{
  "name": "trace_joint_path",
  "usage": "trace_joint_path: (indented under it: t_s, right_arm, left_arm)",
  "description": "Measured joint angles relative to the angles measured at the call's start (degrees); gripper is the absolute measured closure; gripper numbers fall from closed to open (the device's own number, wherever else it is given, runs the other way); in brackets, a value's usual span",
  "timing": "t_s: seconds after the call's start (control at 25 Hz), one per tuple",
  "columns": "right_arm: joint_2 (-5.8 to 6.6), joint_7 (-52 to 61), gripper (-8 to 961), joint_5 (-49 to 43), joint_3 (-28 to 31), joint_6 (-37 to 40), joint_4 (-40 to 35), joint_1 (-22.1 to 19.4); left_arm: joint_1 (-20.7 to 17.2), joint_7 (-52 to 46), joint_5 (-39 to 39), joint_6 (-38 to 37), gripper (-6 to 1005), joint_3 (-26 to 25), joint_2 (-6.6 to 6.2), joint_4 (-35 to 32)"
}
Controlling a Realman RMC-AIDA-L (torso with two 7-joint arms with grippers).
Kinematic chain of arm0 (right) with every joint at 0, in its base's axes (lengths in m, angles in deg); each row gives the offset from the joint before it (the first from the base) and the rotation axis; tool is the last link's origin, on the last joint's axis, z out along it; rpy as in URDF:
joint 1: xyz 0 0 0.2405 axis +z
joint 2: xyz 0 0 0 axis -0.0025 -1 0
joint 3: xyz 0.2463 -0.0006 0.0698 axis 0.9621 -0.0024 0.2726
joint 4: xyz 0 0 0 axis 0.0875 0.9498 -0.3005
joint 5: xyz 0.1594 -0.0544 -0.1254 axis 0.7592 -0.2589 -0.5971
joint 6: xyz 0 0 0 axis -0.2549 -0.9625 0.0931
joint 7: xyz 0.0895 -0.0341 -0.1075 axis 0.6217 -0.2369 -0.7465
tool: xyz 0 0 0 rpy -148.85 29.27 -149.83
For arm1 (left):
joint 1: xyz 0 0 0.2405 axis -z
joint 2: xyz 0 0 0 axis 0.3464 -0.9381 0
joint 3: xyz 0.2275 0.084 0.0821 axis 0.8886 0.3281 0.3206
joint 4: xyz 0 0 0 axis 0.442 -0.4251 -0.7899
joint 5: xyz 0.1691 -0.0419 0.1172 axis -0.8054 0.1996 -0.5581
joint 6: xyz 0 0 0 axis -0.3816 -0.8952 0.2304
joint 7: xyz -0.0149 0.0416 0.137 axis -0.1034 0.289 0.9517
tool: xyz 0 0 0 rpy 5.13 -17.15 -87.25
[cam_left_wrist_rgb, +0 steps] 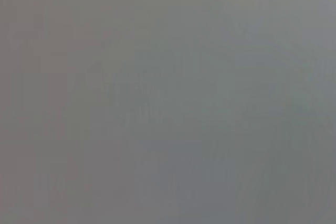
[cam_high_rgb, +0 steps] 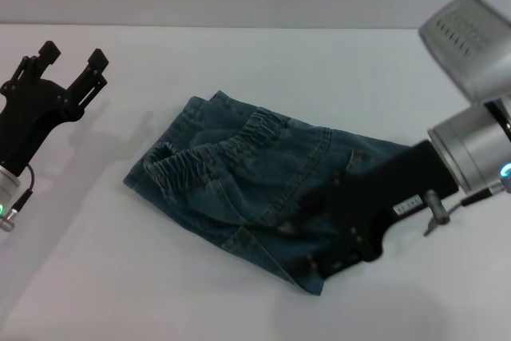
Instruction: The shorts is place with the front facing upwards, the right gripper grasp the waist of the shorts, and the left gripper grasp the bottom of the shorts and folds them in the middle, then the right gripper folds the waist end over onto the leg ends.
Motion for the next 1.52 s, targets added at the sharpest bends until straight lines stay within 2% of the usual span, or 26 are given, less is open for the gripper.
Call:
trace_joint_path:
  t_s: [0.2,0.32,0.72,0.96,1.2,1.52]
  right_arm:
    - [-2.01,0.76,375,-9.06,0.32,-1.09,0.30,0.02]
    - [-2.34,0.84,374,-10.67,-0.02,-2.26,0.59,0.15]
    - [-2.31,3.67,374,-16.77,0.43,-6.41,0.39,0.58]
    - [-2.04,4.56,374,-19.22,0.98,-11.53,0.35,1.21]
    - [-1.72,4.34,375,-20.47,5.65,-15.17,-0.03,1.31]
    - [-0.88,3.25,375,-20.54,11.63,-15.19,-1.92,0.57]
  left_arm:
    - [0.24,0.03,0.00,1.49,167,-0.89,0.03,0.79]
    - [0.18,0.96,-0.01,2.35,167,-1.19,0.05,1.97]
    - [-0.23,1.98,-0.04,2.74,167,-1.23,0.06,3.05]
    - [-0.27,1.99,-0.11,2.80,167,-1.23,0.05,3.41]
    - [-0.28,1.99,-0.38,2.84,167,-1.21,0.05,3.67]
    - [-0.47,1.99,-0.45,3.58,167,-1.16,0.03,3.69]
